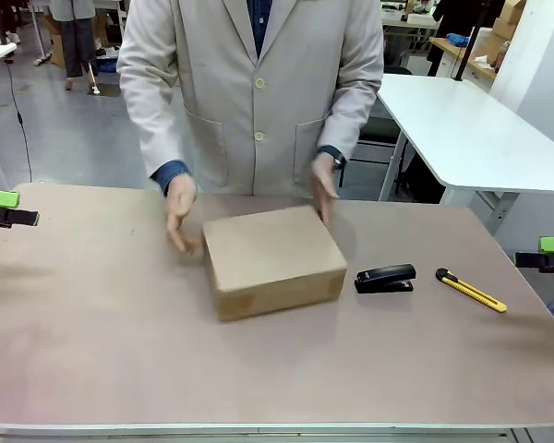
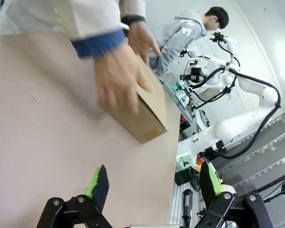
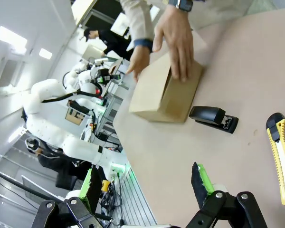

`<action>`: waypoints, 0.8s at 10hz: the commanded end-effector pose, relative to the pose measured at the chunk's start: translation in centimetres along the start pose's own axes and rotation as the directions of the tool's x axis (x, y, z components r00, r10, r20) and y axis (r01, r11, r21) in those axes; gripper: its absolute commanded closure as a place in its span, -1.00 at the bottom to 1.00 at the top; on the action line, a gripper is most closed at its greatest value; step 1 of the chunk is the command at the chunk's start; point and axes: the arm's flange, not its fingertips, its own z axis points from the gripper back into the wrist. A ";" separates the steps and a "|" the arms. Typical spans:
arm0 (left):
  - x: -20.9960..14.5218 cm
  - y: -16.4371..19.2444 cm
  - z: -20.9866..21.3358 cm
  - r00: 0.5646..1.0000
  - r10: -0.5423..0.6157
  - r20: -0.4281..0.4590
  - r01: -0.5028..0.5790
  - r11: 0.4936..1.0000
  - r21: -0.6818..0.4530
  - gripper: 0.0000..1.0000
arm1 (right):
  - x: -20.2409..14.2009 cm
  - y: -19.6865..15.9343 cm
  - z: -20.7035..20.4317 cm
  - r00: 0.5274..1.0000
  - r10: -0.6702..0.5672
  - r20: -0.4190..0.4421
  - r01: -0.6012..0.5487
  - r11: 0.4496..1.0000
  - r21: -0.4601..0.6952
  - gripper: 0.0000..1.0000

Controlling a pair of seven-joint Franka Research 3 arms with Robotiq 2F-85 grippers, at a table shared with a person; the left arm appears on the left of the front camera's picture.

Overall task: Pack the item into the box.
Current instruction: Close the Mailer Box.

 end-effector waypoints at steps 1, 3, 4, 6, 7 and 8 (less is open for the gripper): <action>-0.4 -0.5 -0.1 1.000 -0.019 -0.003 0.019 1.000 0.003 -1.00 | -0.3 0.4 -0.1 1.000 0.012 -0.011 -0.012 1.000 0.003 -1.00; -0.4 -0.5 -0.1 1.000 -0.019 -0.003 0.019 1.000 0.003 -1.00 | -0.3 0.4 -0.1 1.000 0.012 -0.011 -0.012 1.000 0.003 -1.00; -0.4 -0.5 -0.1 1.000 -0.019 -0.003 0.019 1.000 0.003 -1.00 | -0.3 0.4 -0.1 1.000 0.012 -0.011 -0.012 1.000 0.003 -1.00; -0.4 -0.5 -0.1 1.000 -0.019 -0.003 0.019 1.000 0.003 -1.00 | -0.3 0.4 -0.1 1.000 0.012 -0.011 -0.012 1.000 0.003 -1.00; -0.4 -0.5 -0.1 1.000 -0.019 -0.003 0.019 1.000 0.003 -1.00 | -0.3 0.4 -0.1 1.000 0.012 -0.011 -0.012 1.000 0.003 -1.00; -0.4 -0.5 -0.1 1.000 -0.019 -0.003 0.019 1.000 0.003 -1.00 | -0.3 0.4 -0.1 1.000 0.012 -0.011 -0.012 1.000 0.003 -1.00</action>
